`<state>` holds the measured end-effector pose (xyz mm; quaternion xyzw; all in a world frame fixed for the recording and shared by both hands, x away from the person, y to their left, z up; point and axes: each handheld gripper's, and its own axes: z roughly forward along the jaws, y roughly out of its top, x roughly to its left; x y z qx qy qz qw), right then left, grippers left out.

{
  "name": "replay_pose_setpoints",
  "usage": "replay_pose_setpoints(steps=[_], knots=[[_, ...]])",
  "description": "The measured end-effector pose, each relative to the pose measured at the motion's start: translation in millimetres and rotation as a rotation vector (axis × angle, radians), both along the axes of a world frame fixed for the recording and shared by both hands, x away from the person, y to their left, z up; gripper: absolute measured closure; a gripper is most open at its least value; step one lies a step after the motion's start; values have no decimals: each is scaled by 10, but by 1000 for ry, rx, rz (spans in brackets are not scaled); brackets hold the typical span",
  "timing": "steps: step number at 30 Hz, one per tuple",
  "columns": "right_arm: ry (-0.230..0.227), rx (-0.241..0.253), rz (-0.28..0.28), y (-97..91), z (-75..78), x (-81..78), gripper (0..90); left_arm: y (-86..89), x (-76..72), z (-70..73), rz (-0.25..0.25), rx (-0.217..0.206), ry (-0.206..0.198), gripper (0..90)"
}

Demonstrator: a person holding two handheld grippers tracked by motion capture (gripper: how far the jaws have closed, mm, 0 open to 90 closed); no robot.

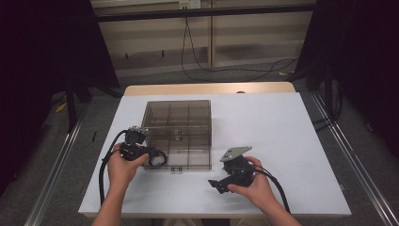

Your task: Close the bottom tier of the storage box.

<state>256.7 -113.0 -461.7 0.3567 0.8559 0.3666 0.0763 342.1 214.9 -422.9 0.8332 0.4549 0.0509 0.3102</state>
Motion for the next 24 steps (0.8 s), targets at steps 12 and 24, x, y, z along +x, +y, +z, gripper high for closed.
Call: replay_pose_setpoints(steps=[12, 24], knots=[[-4, 8, 1, -10, 56, 4, 197, -23, -41, 60, -26, 10, 6, 732], [-8, 23, -20, -36, 242, 112, 338, -52, -187, 47, -51, -12, -5, 746]])
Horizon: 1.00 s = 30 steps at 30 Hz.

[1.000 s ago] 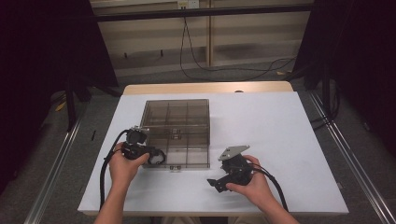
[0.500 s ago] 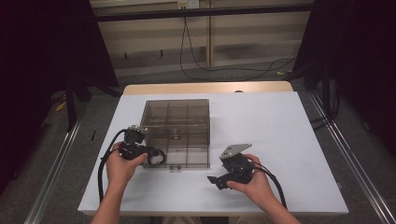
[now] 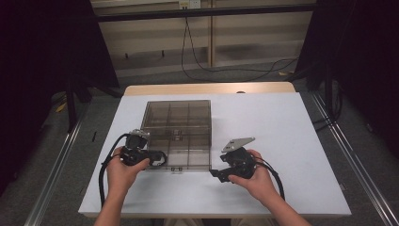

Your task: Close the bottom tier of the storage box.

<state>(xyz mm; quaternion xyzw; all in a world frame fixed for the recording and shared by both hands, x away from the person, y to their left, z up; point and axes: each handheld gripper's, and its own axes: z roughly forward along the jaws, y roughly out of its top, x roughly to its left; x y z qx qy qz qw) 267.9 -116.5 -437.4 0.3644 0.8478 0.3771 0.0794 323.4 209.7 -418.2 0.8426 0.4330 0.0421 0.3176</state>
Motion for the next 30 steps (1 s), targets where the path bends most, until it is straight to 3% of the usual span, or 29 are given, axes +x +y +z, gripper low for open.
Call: replay_pose_setpoints(steps=[19, 22, 30], knots=[[-31, 33, -31, -24, 333, 239, 794, 8, -136, -13, -9, -29, -20, 724], [-27, 57, -36, -38, 396, 291, 838, -2, -145, -16, -10, -29, -25, 724], [-35, 50, -35, -43, 536, 403, 900, -15, -147, -25, -3, -37, -22, 716]])
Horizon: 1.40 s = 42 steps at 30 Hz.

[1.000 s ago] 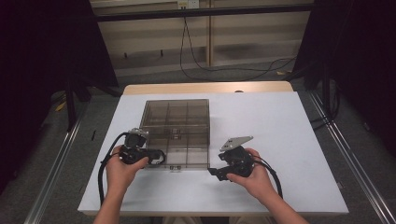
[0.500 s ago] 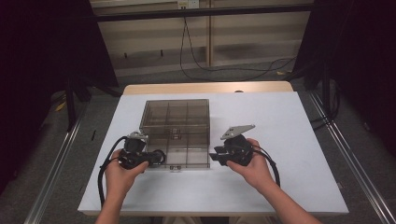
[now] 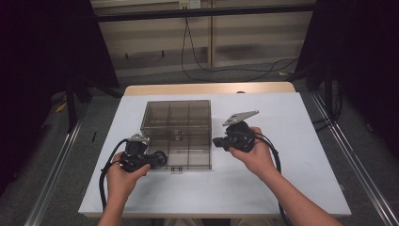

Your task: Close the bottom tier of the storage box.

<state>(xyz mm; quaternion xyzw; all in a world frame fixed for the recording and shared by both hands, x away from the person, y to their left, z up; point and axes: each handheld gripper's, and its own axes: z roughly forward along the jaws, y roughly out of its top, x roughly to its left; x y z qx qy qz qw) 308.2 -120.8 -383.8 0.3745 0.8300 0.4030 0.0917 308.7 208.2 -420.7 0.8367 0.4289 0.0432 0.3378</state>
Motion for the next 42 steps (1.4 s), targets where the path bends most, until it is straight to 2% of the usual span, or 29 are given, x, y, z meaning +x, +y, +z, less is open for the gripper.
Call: replay_pose_setpoints(steps=[9, 21, 24, 35, 38, 42], knots=[[-17, 10, -13, 2, 65, 98, 900, 6, -3, -4, -11, 7, -1, 713], [-50, 2, -19, 80, 209, 272, 900, 47, -18, 5, 9, -19, -5, 713], [-51, -2, -26, 122, 198, 315, 900, 50, -24, 3, -2, -11, -4, 714], [-47, -22, -54, 260, 91, 561, 900, 19, -41, -17, -8, -24, 0, 719], [-44, -43, -64, 287, 54, 612, 900, 36, -36, -4, -9, -21, -3, 721], [-49, -41, -74, 306, 21, 661, 900, 51, -38, 8, -6, -28, -10, 722]])
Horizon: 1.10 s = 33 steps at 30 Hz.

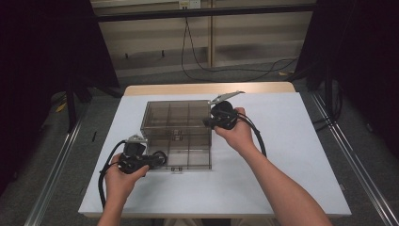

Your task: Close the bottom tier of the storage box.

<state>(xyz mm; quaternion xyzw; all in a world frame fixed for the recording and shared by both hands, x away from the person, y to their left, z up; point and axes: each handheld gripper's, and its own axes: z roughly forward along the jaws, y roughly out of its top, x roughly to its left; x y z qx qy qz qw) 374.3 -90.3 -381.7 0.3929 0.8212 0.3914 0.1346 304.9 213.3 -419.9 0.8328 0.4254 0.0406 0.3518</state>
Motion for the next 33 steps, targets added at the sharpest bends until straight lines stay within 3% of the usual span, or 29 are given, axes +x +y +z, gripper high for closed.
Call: replay_pose_setpoints(steps=[15, 25, 33], knots=[[9, 16, -30, -1, -50, 76, 900, -16, -13, 3, -12, 2, -3, 732], [9, -27, -29, 38, -27, 67, 900, -3, -22, -12, -17, 8, 3, 754], [24, -25, -28, 36, -18, 69, 900, -31, -33, -16, -25, 16, 5, 769]])
